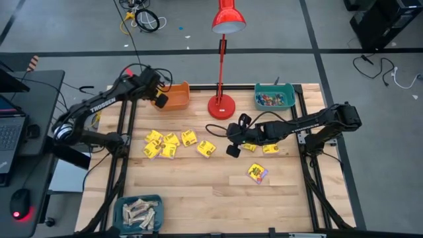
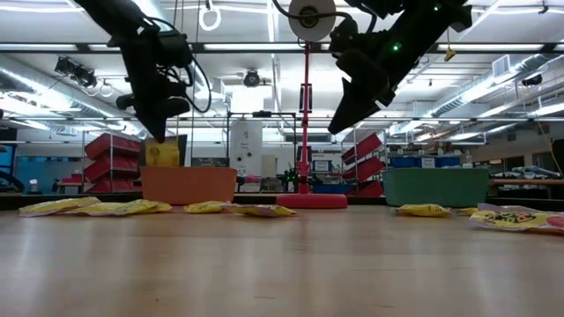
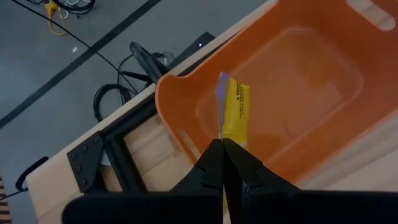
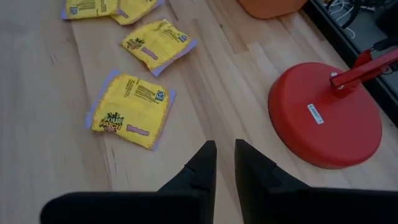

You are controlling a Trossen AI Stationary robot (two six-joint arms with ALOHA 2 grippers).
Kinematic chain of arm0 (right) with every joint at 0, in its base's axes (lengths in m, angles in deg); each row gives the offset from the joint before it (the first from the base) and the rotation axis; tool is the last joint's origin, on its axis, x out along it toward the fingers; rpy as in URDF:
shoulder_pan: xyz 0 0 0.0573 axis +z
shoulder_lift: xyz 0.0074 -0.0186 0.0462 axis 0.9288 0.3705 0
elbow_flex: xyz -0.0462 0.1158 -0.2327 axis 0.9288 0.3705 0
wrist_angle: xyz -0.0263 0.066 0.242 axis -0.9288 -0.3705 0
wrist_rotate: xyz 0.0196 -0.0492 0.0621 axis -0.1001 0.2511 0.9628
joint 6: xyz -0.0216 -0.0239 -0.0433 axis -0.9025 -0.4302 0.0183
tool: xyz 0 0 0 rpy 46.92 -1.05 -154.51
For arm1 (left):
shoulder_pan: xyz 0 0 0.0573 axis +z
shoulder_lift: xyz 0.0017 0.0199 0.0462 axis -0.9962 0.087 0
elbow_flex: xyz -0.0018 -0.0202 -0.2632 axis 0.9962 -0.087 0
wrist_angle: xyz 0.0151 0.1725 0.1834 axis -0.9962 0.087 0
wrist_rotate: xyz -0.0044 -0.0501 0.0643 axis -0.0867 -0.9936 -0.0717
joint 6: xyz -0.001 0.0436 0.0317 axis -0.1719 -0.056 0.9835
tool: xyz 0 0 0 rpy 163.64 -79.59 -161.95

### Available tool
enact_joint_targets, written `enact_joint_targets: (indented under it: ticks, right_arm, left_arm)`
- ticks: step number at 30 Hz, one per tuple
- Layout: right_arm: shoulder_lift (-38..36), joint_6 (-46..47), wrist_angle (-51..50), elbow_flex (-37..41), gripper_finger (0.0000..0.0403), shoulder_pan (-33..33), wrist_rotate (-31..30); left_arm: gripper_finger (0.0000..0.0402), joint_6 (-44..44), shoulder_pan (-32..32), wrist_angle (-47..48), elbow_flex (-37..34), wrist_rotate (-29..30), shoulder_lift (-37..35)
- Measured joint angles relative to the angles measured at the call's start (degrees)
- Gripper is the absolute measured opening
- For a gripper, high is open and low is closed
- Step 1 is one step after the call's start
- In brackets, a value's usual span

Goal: Sort candy
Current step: Put the yellow candy into the orange bin

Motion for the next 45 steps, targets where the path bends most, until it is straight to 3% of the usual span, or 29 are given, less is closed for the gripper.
enact_joint_targets:
  ticks: [7,23,26,33,45]
  right_arm:
    - [0.0,0.0,0.7,0.0,0.0043,0.0,0.0]
    - [0.0,-0.7,2.6,0.0,0.0046,0.0,0.5]
    - [0.4,-1.2,3.4,0.0,0.0049,0.2,1.6]
    - [3.7,-6.0,15.0,2.4,0.0065,1.8,5.3]
    - [17.5,-10.3,35.1,2.3,0.0129,5.9,5.3]
  left_arm:
    - [0.0006,-0.1,0.0,-0.1,0.0,0.8,1.7]
    - [0.0087,-0.1,-0.1,-0.3,0.0,1.0,1.6]
    - [0.0095,0.1,-0.6,-1.1,0.0,-1.2,0.8]
    - [0.0097,1.7,-4.5,-3.5,0.0,-6.6,-4.9]
    - [0.0097,0.1,-17.4,-5.5,-0.1,-7.6,-19.7]
